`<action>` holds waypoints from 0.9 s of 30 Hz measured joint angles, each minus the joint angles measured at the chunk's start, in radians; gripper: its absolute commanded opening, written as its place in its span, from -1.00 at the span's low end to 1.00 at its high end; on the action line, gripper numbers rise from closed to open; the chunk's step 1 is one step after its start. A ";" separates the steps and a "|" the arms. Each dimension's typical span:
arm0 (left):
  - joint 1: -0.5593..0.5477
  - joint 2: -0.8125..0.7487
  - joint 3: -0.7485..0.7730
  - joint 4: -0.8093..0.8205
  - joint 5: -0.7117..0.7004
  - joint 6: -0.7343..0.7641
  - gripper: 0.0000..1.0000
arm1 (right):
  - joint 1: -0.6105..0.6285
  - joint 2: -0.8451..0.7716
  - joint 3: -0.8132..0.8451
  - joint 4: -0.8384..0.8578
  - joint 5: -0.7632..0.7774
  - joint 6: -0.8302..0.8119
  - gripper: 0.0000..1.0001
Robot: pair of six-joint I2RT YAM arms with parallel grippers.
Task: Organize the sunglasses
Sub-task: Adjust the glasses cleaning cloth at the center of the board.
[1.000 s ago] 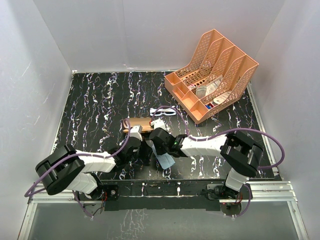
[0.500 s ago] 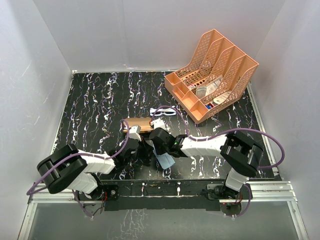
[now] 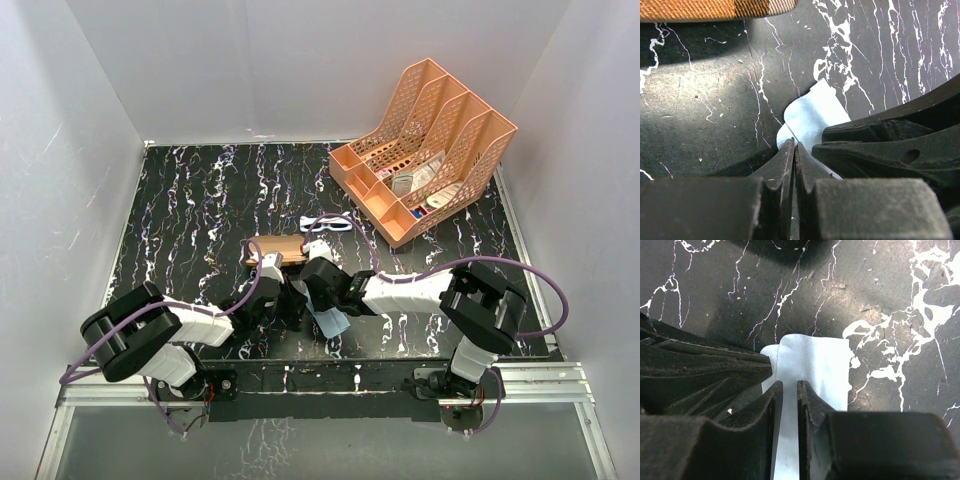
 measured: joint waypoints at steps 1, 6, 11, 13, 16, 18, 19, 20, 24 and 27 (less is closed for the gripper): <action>0.000 0.000 0.003 -0.004 -0.001 -0.002 -1.00 | 0.000 0.000 -0.001 0.002 -0.001 0.000 -0.64; 0.000 0.000 0.010 -0.019 -0.005 -0.010 -1.00 | 0.000 0.000 -0.003 0.002 -0.004 0.000 -0.61; 0.000 0.000 0.010 -0.021 -0.005 -0.014 -1.00 | 0.000 0.000 -0.003 0.002 -0.011 -0.001 -0.62; 0.000 0.000 0.010 -0.022 -0.006 -0.016 -1.00 | 0.000 0.000 -0.003 0.002 -0.017 -0.002 -0.62; 0.000 0.000 0.010 -0.022 -0.006 -0.018 -1.00 | 0.000 0.000 -0.003 0.002 -0.024 -0.004 -0.63; 0.000 0.000 0.010 -0.022 -0.006 -0.018 -1.00 | 0.001 0.000 -0.003 0.002 -0.026 -0.005 -0.65; 0.000 0.000 0.010 -0.023 -0.006 -0.018 -1.00 | 0.002 0.002 -0.003 0.002 -0.027 -0.005 -0.66; 0.000 0.000 0.010 -0.023 -0.006 -0.019 -1.00 | 0.003 0.003 -0.003 0.003 -0.027 -0.006 -0.65; 0.000 -0.002 0.011 -0.027 -0.006 -0.019 -1.00 | 0.008 0.008 -0.003 0.009 -0.019 -0.007 -0.65; 0.000 -0.003 0.013 -0.034 -0.006 -0.021 -1.00 | 0.014 0.009 -0.003 0.010 -0.011 -0.007 -0.70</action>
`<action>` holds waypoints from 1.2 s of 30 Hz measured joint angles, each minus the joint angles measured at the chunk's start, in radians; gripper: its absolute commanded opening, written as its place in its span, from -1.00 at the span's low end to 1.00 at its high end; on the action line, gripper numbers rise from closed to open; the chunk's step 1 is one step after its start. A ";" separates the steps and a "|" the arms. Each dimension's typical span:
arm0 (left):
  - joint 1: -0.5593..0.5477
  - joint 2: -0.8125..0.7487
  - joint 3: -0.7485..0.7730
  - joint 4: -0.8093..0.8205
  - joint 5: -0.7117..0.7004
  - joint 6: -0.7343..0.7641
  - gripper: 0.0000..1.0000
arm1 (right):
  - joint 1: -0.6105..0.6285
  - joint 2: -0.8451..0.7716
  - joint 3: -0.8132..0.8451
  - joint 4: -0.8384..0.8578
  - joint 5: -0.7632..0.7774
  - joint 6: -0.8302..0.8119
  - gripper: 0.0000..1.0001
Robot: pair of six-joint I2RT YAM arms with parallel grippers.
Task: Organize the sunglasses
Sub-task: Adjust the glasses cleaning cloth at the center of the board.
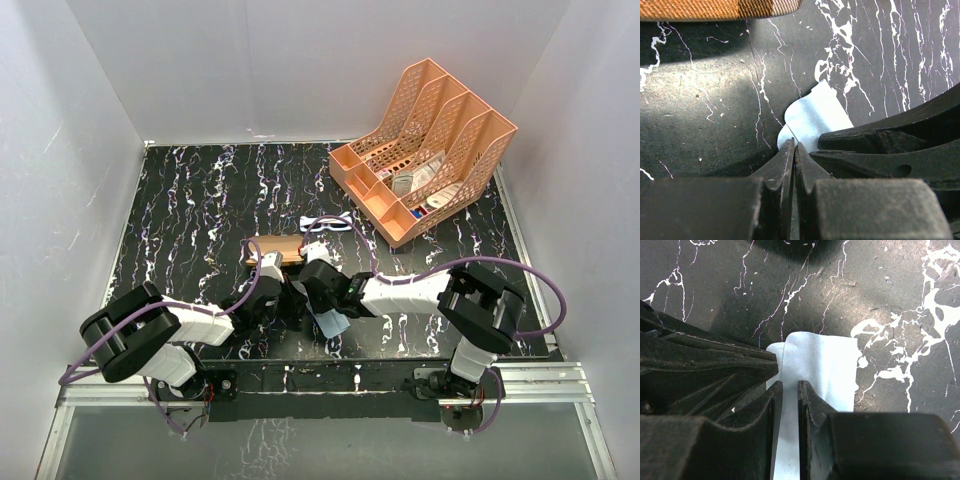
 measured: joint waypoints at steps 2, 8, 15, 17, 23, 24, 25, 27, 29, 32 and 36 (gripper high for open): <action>0.000 -0.001 0.002 -0.004 0.000 0.000 -1.00 | 0.003 0.000 0.000 0.000 0.008 -0.001 -0.85; 0.000 -0.004 0.003 -0.012 0.000 0.000 -1.00 | 0.008 0.003 -0.003 -0.002 0.042 0.003 -0.97; 0.000 -0.007 0.003 -0.018 -0.002 0.000 -1.00 | 0.014 -0.006 -0.025 0.021 0.073 0.024 -1.00; 0.000 -0.007 0.003 -0.018 -0.002 0.000 -1.00 | 0.014 -0.013 -0.035 0.027 0.077 0.030 -1.00; 0.000 -0.007 0.003 -0.018 -0.002 0.000 -1.00 | 0.013 -0.050 -0.072 0.022 0.087 0.035 -1.00; 0.000 -0.007 0.003 -0.018 -0.002 0.000 -1.00 | 0.013 -0.051 -0.072 0.021 0.086 0.035 -1.00; 0.000 -0.007 0.003 -0.018 -0.002 0.000 -1.00 | 0.013 -0.051 -0.072 0.021 0.084 0.034 -1.00; 0.000 -0.007 0.003 -0.019 -0.002 0.000 -1.00 | 0.013 -0.051 -0.072 0.021 0.079 0.032 -1.00; 0.000 -0.007 0.003 -0.019 -0.002 0.000 -1.00 | 0.013 -0.051 -0.071 0.021 0.073 0.028 -1.00; 0.000 -0.007 0.004 -0.020 -0.002 0.000 -1.00 | 0.013 -0.051 -0.068 0.017 0.062 0.023 -1.00; 0.000 -0.007 0.008 -0.027 -0.002 0.002 -1.00 | 0.013 -0.051 -0.058 0.006 0.039 0.016 -1.00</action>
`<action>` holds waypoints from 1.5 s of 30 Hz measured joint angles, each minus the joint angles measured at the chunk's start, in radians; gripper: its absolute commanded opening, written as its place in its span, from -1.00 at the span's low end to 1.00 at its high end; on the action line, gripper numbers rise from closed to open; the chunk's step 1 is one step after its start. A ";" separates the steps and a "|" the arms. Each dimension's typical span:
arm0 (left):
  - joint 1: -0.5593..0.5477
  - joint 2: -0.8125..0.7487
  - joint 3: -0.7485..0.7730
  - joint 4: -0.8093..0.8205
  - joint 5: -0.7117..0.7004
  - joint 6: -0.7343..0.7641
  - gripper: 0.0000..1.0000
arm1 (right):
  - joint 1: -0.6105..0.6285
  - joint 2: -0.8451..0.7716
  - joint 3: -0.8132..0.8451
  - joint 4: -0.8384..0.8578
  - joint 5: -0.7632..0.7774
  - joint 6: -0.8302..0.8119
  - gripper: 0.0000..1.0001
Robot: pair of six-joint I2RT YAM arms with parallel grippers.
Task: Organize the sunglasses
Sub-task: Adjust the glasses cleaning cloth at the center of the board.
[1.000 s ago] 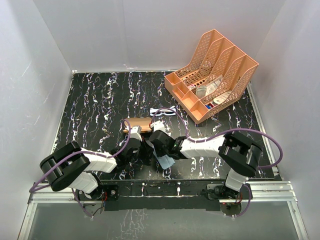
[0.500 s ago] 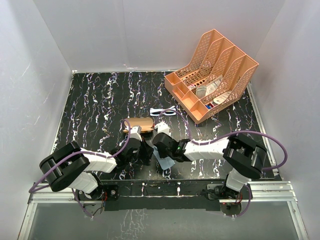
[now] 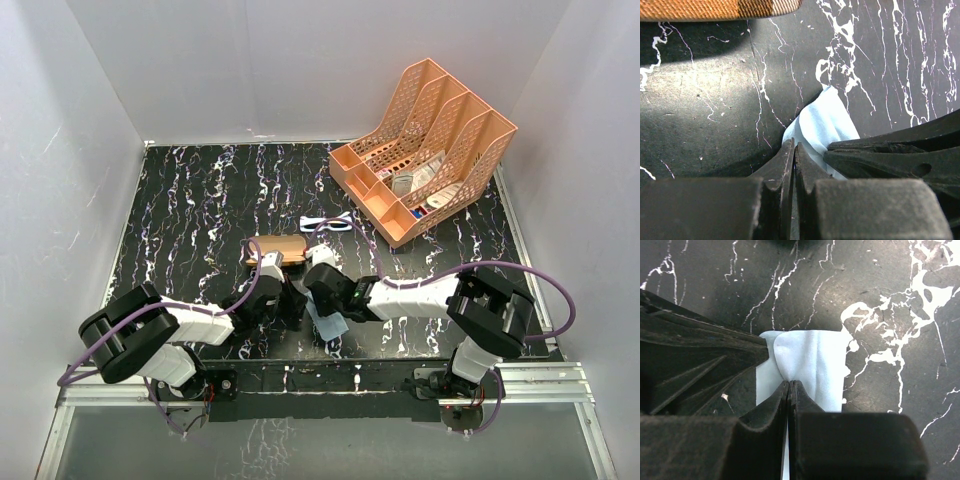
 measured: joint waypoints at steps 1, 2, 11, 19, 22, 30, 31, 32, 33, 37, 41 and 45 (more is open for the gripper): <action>0.000 0.000 0.002 -0.003 0.000 0.001 -1.00 | 0.000 0.000 0.003 -0.001 -0.006 -0.002 -1.00; 0.000 -0.002 0.003 -0.007 0.000 0.002 -1.00 | 0.000 0.000 0.008 -0.001 -0.012 -0.003 -1.00; 0.000 -0.036 0.007 -0.064 -0.004 0.020 -0.79 | 0.000 0.007 0.049 -0.001 -0.042 -0.014 -1.00; 0.000 -0.175 0.009 -0.206 -0.063 0.052 -0.54 | 0.000 0.020 0.056 -0.001 -0.050 -0.015 -1.00; 0.000 -0.227 0.010 -0.241 -0.089 0.062 -0.57 | 0.000 0.032 0.060 0.000 -0.053 -0.015 -1.00; 0.000 -0.234 0.010 -0.275 -0.116 0.064 -0.67 | 0.000 0.044 0.062 0.000 -0.068 -0.015 -1.00; 0.000 -0.234 0.010 -0.278 -0.120 0.064 -0.67 | 0.000 0.045 0.063 0.000 -0.070 -0.015 -1.00; 0.000 -0.234 0.010 -0.282 -0.124 0.064 -0.67 | 0.000 0.045 0.064 0.000 -0.074 -0.015 -1.00; 0.000 -0.235 0.010 -0.288 -0.129 0.064 -0.67 | 0.000 0.045 0.066 0.000 -0.076 -0.015 -1.00; 0.000 -0.251 0.009 -0.308 -0.148 0.061 -0.69 | 0.000 0.045 0.068 0.001 -0.082 -0.015 -1.00; 0.000 -0.263 0.008 -0.309 -0.162 0.060 -0.70 | 0.001 0.045 0.068 0.001 -0.088 -0.015 -1.00; 0.000 -0.263 0.006 -0.310 -0.166 0.057 -0.70 | 0.002 0.045 0.068 0.001 -0.097 -0.014 -1.00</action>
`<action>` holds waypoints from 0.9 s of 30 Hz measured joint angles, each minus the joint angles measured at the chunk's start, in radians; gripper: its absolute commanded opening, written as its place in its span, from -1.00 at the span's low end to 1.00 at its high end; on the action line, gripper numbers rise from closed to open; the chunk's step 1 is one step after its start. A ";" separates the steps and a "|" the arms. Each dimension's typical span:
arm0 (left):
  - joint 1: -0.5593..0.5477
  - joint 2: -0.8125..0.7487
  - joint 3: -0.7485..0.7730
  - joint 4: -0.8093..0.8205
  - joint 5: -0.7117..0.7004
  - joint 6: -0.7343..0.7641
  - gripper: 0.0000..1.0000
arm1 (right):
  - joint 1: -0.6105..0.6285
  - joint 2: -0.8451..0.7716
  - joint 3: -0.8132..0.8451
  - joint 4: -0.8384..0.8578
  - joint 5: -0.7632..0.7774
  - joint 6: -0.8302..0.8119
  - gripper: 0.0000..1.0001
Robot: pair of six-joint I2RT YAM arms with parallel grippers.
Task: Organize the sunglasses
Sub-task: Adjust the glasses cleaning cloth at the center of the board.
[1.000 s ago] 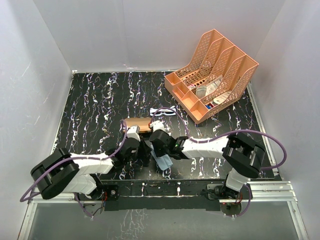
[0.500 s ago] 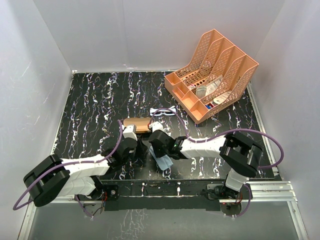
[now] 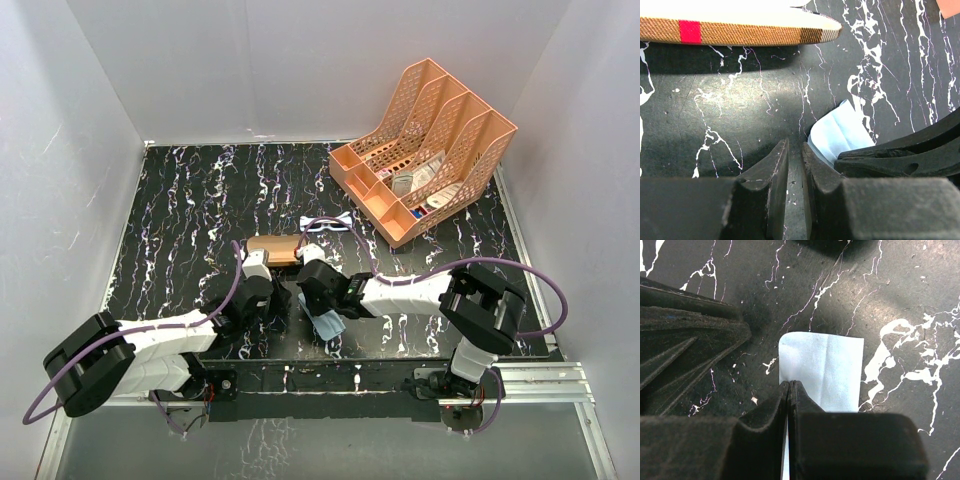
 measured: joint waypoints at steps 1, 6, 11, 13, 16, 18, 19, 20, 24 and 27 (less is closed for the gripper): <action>0.000 0.000 0.000 0.000 0.000 0.000 -0.70 | 0.000 0.000 0.000 0.000 -0.002 0.000 -1.00; 0.000 0.001 0.000 0.000 0.001 -0.001 -0.72 | 0.004 0.000 0.000 0.000 -0.005 0.003 -1.00; 0.000 0.002 0.000 0.000 0.001 -0.002 -0.74 | 0.007 0.005 0.000 0.003 -0.006 0.004 -1.00; 0.000 0.002 0.000 0.000 0.002 -0.002 -0.75 | 0.007 0.009 -0.001 0.003 -0.006 0.005 -1.00; 0.000 0.002 0.000 0.000 0.005 -0.002 -0.77 | 0.007 0.018 -0.001 0.010 -0.005 0.008 -1.00; 0.000 0.002 0.000 0.000 0.009 -0.001 -0.77 | 0.008 0.019 -0.002 0.016 -0.005 0.008 -1.00; 0.000 0.002 0.000 0.000 0.011 -0.001 -0.77 | 0.008 0.019 -0.002 0.018 -0.005 0.008 -1.00; 0.000 0.002 0.000 0.000 0.013 0.000 -0.77 | 0.008 0.019 -0.002 0.020 -0.005 0.008 -1.00; 0.000 0.002 0.000 0.005 0.026 0.001 -0.78 | 0.008 0.020 -0.002 0.023 -0.005 0.008 -1.00; 0.000 0.010 0.000 0.023 0.042 0.005 -0.79 | 0.008 0.020 -0.003 0.023 -0.005 0.011 -1.00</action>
